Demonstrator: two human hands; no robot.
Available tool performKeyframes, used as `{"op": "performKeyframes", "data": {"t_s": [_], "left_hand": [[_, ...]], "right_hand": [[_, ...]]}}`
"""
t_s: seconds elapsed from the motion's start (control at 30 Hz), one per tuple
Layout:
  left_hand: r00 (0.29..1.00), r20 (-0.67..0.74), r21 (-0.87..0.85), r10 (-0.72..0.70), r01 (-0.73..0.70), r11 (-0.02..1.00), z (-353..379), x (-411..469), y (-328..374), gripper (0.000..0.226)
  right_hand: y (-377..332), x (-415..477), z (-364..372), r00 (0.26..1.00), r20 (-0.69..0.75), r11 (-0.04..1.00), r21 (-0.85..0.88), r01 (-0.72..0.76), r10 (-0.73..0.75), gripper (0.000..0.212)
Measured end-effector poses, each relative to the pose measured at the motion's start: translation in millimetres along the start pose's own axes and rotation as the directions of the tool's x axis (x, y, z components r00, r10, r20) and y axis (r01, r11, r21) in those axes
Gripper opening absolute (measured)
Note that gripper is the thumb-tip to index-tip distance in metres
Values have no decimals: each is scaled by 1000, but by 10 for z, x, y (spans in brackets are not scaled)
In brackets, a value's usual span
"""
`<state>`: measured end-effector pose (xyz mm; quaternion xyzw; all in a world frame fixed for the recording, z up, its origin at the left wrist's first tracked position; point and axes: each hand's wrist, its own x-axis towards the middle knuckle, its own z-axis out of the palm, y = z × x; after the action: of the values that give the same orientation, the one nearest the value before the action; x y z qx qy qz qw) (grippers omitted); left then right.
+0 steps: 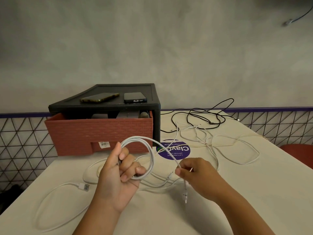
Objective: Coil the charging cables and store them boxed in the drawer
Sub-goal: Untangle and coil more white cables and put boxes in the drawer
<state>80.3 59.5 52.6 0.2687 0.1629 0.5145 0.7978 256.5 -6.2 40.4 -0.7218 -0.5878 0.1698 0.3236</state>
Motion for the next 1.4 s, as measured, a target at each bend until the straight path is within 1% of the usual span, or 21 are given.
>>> {"op": "performKeyframes", "data": {"t_s": [0.1, 0.13, 0.2, 0.3, 0.4, 0.5, 0.63, 0.7, 0.8, 0.87, 0.9, 0.97, 1.03, 1.1, 1.17, 1.2, 1.27, 1.33, 1.4], "left_hand": [[1000, -8, -39, 16, -17, 999, -18, 28, -24, 36], [1000, -6, -43, 20, -20, 999, -20, 35, -32, 35], [1000, 7, -39, 18, -18, 999, -25, 54, -56, 35], [999, 25, 7, -21, 21, 1000, -41, 68, -103, 36], [998, 21, 129, -67, 64, 990, -57, 63, -177, 35], [997, 4, 214, -72, 69, 974, -61, 57, -255, 31], [997, 10, 267, -78, 72, 961, -84, 62, -314, 30], [998, 18, 294, -59, 51, 954, -92, 63, -326, 31], [999, 37, 351, 12, -24, 936, -97, 69, -356, 30], [996, 61, 438, 64, -84, 895, -109, 75, -374, 34], [993, 75, 494, 87, -113, 862, -130, 81, -388, 38], [985, 108, 621, 132, -170, 765, -162, 78, -418, 44], [978, 144, 696, 149, -207, 688, -175, 62, -444, 48], [972, 187, 715, 142, -234, 658, -164, 48, -464, 51], [962, 216, 745, 165, -272, 609, -160, 50, -476, 46], [957, 221, 761, 190, -290, 580, -164, 55, -477, 44], [951, 217, 776, 221, -305, 552, -193, 77, -473, 43], [951, 214, 784, 224, -304, 541, -216, 93, -461, 44], [952, 189, 772, 241, -296, 562, -219, 96, -425, 42]], "right_hand": [[-15, 1, 23, 991, 131, 986, 157, -54, 34, 24], [-27, 3, 29, 989, 140, 972, 223, -77, 46, 22], [-57, 5, 38, 994, 87, 919, 381, -101, 73, 19], [-89, 12, 43, 987, -59, 788, 610, -81, 147, 20], [-111, 16, 56, 974, -108, 666, 744, -55, 200, 16], [-134, 19, 110, 975, -58, 521, 851, -64, 214, 16], [-186, 0, 190, 979, 87, 279, 950, -138, 186, 15], [-191, -3, 200, 976, 135, 221, 960, -171, 170, 14], [-196, -3, 197, 976, 158, 240, 952, -190, 150, 29], [-222, -23, 207, 979, 179, 282, 939, -199, 95, 28], [-237, -37, 224, 978, 198, 301, 931, -208, 62, 27], [-255, -54, 268, 971, 238, 322, 918, -233, 24, 39], [-262, -54, 309, 966, 255, 357, 899, -252, 41, 44], [-257, -44, 331, 965, 243, 456, 850, -262, 102, 42], [-236, -35, 339, 967, 203, 563, 786, -255, 154, 43], [-229, -37, 335, 967, 194, 600, 759, -254, 166, 43], [-230, -45, 313, 964, 215, 623, 736, -265, 155, 45], [-233, -55, 261, 958, 262, 617, 737, -275, 114, 47], [-236, -74, 182, 949, 309, 621, 732, -280, 63, 47]]}}
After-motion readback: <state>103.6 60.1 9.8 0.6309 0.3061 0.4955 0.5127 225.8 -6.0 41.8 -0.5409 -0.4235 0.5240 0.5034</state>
